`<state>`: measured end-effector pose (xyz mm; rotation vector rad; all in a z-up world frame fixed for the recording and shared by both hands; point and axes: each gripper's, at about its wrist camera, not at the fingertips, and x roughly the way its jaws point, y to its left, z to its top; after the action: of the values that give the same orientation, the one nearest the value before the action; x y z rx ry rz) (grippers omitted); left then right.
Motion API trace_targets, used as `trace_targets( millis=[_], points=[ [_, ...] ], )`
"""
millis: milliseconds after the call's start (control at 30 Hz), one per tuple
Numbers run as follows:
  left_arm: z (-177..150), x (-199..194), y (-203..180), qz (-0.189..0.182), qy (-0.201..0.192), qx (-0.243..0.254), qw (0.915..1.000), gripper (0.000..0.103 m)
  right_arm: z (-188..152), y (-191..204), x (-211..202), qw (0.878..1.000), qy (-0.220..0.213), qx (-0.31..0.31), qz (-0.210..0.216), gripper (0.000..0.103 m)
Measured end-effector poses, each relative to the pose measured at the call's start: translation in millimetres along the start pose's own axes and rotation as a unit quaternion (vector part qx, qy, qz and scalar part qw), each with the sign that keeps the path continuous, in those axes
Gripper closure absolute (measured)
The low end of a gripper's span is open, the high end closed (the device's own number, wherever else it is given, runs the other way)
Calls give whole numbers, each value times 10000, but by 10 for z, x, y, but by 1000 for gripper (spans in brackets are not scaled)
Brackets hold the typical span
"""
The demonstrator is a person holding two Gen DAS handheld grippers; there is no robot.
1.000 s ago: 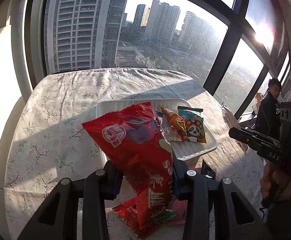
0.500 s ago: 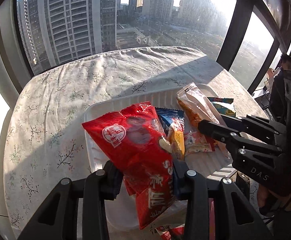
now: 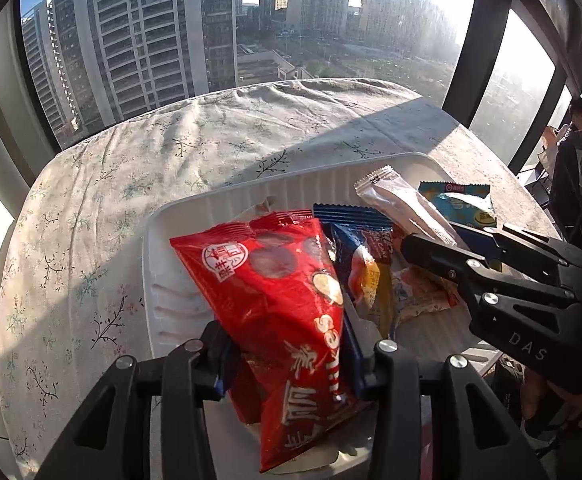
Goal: Organize snacks
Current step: 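Carry the red bag and clear bar over the tray and release them inside, then withdraw both grippers from the tray toward the remaining packets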
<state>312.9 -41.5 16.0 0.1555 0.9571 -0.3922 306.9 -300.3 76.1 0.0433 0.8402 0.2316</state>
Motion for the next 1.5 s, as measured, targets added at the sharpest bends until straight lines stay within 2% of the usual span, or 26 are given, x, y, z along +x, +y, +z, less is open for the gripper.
trace_targets(
  millis=[67,100,133,167,300,500,567,633,833,1000,1100,1233,1300,1400,1500],
  points=[
    [4,0,5,-4,2,-38,10000,57,-6,-4,-5,10000,-10,-1,-13,63],
    [5,-12,9,-17,-7,-55,10000,56,-10,-11,-11,10000,-5,24,32,50],
    [5,-28,14,-34,-23,-81,10000,55,-17,-11,-33,9999,-14,54,105,42],
    [2,-49,22,-51,-44,-107,9999,54,-15,-10,-46,9999,-23,64,135,39],
    [-34,-200,17,-104,-167,-84,9998,46,-7,31,-135,9999,-119,-29,26,37],
    [-180,-532,55,-201,-463,-204,9985,30,44,-7,-338,9988,-282,201,345,37],
    [-283,-673,51,-358,-577,-224,9974,20,70,5,-459,9973,-408,241,565,37],
    [-397,-808,14,-357,-658,-138,9971,12,107,29,-592,9955,-517,288,741,32],
    [-779,-1108,-54,-406,-763,-165,9961,5,53,115,-1037,9947,-699,306,684,22],
    [-1107,-1154,-166,-496,-570,29,9971,4,-292,131,-1341,9965,-485,302,611,22],
    [-1318,-1197,-191,-506,-503,-85,9974,4,-597,71,-1571,9950,-509,530,681,22],
    [-1589,-1215,-129,-340,-437,-527,9971,4,-1028,-46,-1885,9902,-651,943,798,21],
    [-1715,-1260,-84,-364,-504,-750,9952,4,-1239,-79,-2021,9880,-749,1094,796,20],
    [-1827,-1316,17,-181,-626,-1128,9915,5,-1564,-145,-2189,9852,-877,1289,714,20],
    [-1845,-1305,150,-35,-645,-1521,9863,14,-1820,-209,-2282,9827,-925,1469,640,20]
  ],
)
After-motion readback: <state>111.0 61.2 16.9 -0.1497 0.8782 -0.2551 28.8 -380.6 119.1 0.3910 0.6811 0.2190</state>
